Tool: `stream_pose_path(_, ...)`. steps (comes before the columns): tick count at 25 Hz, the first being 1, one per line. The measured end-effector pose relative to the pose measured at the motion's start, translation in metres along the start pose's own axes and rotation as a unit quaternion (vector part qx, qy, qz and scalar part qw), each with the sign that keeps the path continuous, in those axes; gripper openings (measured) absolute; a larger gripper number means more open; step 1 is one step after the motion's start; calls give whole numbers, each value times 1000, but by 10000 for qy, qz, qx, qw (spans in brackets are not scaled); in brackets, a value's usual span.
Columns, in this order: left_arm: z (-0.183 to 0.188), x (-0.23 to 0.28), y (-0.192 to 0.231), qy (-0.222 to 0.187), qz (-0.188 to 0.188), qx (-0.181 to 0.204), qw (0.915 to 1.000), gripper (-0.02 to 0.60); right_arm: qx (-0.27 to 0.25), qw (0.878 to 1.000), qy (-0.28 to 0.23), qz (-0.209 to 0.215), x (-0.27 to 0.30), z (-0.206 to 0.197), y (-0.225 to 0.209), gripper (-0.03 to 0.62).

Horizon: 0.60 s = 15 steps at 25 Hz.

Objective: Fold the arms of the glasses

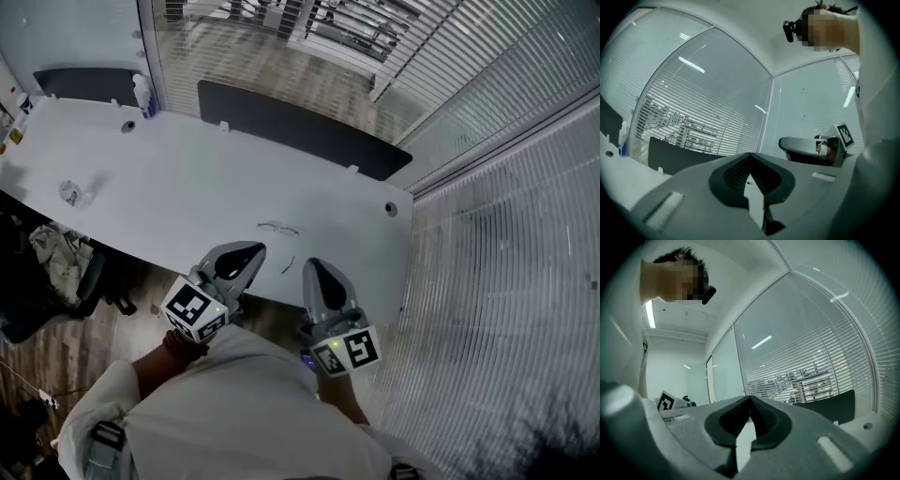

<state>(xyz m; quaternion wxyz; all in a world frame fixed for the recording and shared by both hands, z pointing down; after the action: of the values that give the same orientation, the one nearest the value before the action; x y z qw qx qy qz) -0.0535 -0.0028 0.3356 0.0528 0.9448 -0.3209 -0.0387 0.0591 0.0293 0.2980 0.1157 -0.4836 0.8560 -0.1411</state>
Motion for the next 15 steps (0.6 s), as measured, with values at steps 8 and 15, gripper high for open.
stream_pose_path(8,7,38,36,103,-305,142,9994,3,-54,9996,-73,-282,37,8,-29,-2)
stream_pose_path(15,7,58,37,289,-331,94,9990,3,-1,9992,102,-375,43,15,-55,-2)
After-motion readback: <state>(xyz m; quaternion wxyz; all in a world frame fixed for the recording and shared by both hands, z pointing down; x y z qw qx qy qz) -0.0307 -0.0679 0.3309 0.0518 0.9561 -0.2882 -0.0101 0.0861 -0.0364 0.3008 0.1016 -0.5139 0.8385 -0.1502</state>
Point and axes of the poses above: the fingertips, and each gripper's own axes: x forward along the fingers, y to its left, z out of its top, the point moved 3 cm from there along -x, backward along the fingers, and after that the axes turned 9 degrees about x, right-handed, at the moved point
